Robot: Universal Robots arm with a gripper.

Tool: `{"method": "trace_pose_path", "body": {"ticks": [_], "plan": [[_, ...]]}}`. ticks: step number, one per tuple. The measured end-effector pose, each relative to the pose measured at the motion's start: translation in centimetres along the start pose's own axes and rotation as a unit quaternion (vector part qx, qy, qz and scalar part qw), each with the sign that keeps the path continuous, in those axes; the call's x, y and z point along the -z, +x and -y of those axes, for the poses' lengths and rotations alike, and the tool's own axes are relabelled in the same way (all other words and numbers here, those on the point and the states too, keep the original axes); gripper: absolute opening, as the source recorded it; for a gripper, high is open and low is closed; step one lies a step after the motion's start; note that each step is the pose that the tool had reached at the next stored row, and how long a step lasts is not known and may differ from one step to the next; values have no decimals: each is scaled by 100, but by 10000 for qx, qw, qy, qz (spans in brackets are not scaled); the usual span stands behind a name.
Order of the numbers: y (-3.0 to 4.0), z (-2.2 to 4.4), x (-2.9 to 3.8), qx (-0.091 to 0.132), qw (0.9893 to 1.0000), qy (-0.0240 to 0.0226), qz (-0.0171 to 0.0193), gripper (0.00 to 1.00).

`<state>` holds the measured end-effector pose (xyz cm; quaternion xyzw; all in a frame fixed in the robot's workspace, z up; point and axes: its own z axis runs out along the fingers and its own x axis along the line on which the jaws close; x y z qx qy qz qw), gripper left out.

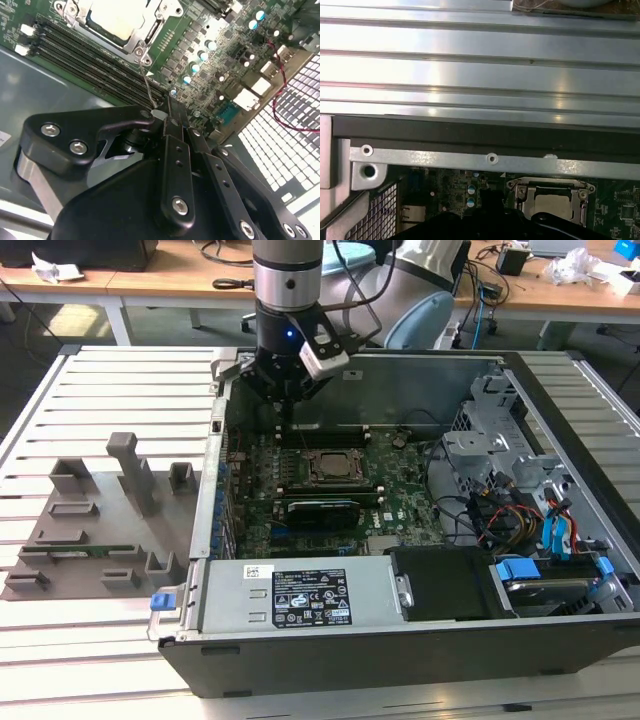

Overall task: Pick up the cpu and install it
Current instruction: 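Install the first cpu locking lever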

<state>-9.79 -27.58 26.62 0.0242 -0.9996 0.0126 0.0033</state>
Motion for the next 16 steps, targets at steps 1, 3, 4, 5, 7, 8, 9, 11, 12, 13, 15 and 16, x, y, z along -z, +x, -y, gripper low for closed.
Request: {"method": "trace_pose_path", "body": {"ticks": [1, 3, 4, 5, 7, 8, 9, 11, 12, 13, 15, 16], "plan": [[-14, 1, -1, -1, 10000, 0, 0, 11], [-64, 3, -1, 0, 10000, 0, 0, 11], [-93, 5, 0, 0, 10000, 0, -1, 11], [-130, 6, 0, -1, 10000, -1, -5, 11], [-189, 9, -1, 1, 10000, -1, -15, 11], [-207, 10, -1, 1, 10000, -1, -18, 11], [-227, 11, -1, 0, 10000, -1, -21, 11], [-262, 13, 0, 1, 10000, -1, -26, 11], [-267, 13, -1, 1, 10000, -2, -26, 11], [-271, 13, -1, 1, 10000, -2, -26, 11], [-272, 13, 0, 0, 10000, -2, -26, 11], [-273, 13, -1, 0, 10000, -2, -26, 11]]}}
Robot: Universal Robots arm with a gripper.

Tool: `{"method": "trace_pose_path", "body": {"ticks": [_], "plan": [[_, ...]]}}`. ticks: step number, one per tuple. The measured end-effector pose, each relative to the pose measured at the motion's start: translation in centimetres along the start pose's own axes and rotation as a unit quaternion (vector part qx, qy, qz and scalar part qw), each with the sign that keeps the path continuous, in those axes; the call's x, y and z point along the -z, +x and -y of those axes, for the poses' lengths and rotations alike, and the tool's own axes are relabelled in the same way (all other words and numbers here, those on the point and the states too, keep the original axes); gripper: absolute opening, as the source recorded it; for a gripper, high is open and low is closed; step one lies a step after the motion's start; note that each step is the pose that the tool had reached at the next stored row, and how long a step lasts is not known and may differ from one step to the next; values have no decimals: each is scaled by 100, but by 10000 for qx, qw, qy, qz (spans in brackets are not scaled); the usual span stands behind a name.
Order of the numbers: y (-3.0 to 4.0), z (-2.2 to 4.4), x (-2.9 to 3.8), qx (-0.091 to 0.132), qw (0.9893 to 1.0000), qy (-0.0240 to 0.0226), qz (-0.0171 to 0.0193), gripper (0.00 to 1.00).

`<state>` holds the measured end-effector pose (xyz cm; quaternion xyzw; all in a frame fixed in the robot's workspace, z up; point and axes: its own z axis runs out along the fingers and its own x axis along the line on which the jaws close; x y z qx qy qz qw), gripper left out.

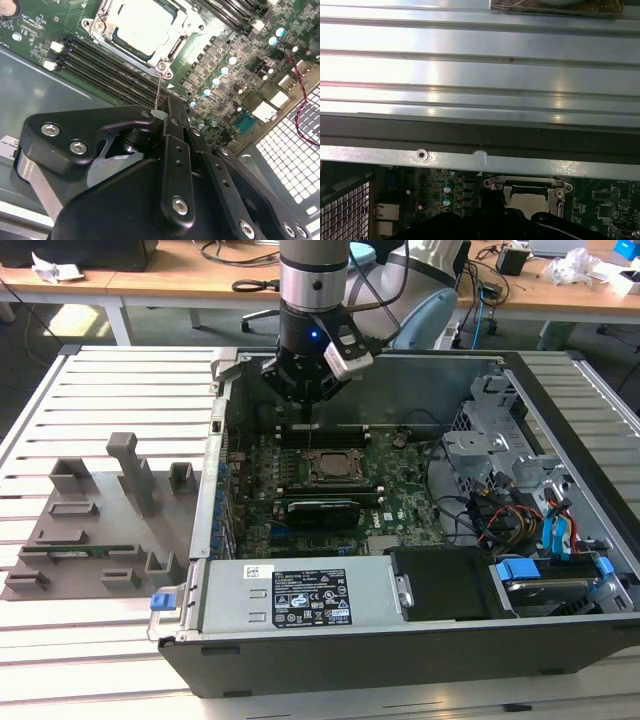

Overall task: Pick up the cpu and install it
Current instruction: 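Install the first cpu locking lever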

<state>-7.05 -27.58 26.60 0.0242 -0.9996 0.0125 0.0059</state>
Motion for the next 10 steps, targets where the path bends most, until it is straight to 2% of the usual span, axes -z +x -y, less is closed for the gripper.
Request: {"method": "trace_pose_path", "body": {"ticks": [10], "plan": [[-68, 4, 0, 0, 10000, 0, -1, 11]]}}
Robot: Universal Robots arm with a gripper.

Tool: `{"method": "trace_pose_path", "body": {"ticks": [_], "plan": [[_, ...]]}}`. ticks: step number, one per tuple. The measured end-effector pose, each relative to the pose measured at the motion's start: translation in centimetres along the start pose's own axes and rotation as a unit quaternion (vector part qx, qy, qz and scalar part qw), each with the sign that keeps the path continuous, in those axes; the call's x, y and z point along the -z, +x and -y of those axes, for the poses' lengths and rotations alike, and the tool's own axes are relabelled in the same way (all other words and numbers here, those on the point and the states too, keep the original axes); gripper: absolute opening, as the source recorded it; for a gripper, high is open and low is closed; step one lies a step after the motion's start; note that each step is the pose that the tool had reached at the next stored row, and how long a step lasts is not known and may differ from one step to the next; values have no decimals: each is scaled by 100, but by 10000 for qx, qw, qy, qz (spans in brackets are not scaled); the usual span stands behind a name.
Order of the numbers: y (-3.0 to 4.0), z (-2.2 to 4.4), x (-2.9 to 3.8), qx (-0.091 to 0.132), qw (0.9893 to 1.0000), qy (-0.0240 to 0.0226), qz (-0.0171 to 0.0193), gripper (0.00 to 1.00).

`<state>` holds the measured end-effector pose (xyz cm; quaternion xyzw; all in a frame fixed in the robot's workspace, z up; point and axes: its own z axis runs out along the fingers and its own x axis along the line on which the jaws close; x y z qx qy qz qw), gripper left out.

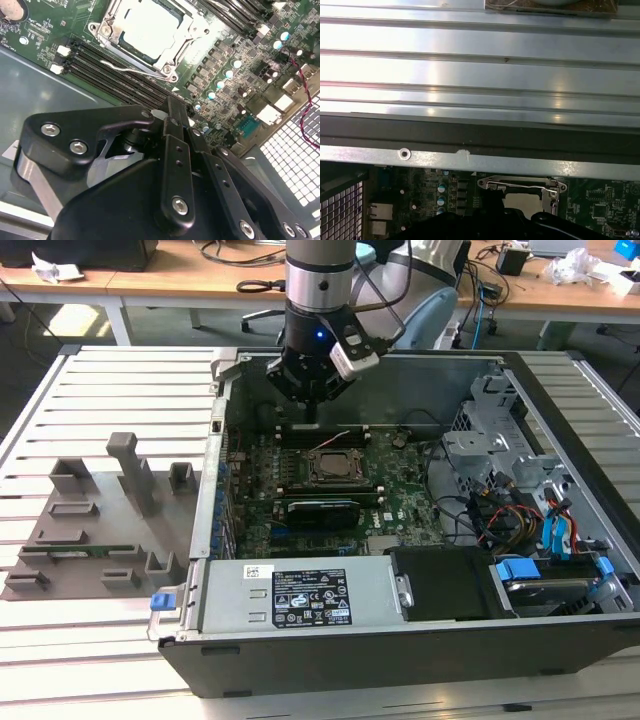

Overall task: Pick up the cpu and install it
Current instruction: 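Install the first cpu locking lever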

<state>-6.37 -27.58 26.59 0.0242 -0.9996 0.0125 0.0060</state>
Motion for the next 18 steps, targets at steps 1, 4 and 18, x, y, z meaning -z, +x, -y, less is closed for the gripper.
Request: {"method": "trace_pose_path", "body": {"ticks": [1, 4, 18], "plan": [[0, 0, 0, 0, 10000, 0, 0, 11], [-2, 0, 0, 1, 10000, 0, 0, 11], [-72, 166, -127, 142, 9988, -471, 9, 11]]}}
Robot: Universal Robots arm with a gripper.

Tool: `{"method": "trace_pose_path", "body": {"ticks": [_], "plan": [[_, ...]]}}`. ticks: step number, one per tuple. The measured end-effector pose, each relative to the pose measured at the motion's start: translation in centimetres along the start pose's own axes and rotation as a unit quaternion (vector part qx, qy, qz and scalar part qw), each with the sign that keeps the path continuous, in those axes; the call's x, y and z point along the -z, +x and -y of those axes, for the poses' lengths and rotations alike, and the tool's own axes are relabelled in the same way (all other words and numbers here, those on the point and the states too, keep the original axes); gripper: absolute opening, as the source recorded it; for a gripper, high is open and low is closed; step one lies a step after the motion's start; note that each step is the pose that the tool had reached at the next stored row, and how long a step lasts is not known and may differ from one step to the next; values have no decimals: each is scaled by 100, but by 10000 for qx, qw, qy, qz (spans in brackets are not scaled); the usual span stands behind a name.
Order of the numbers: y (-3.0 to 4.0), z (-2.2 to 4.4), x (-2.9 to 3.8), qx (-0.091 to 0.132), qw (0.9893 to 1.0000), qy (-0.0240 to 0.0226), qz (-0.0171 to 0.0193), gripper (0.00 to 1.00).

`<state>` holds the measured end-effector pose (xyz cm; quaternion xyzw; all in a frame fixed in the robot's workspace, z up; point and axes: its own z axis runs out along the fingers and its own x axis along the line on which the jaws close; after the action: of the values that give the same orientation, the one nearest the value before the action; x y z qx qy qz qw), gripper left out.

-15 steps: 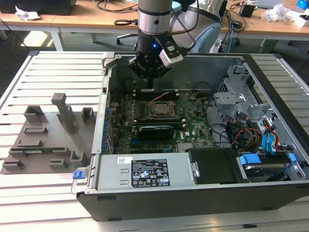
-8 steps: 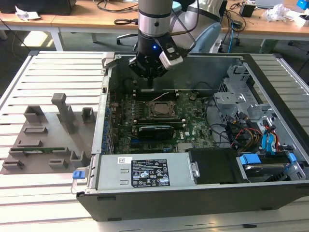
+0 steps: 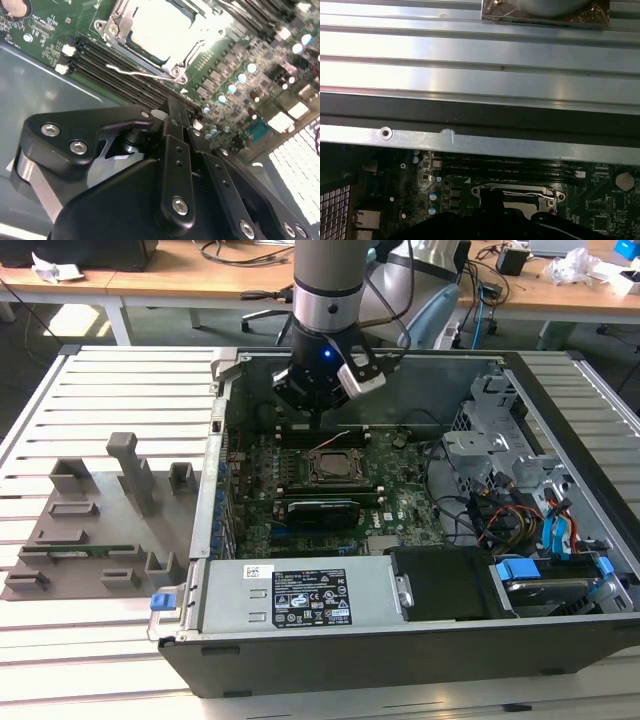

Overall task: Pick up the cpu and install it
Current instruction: 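Install the first cpu locking lever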

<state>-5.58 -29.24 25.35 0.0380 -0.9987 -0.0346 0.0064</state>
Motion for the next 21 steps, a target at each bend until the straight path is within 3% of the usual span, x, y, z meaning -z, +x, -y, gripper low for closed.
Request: {"method": "trace_pose_path", "body": {"ticks": [2, 6, 12, 21], "plan": [[-34, 5, -39, 122, 9999, 1, -9, 11], [-74, 14, -124, 126, 9999, 1, -21, 11], [-84, 11, -229, 128, 9999, -1, -24, 11], [-106, -14, -318, 129, 9999, -9, -24, 11]]}}
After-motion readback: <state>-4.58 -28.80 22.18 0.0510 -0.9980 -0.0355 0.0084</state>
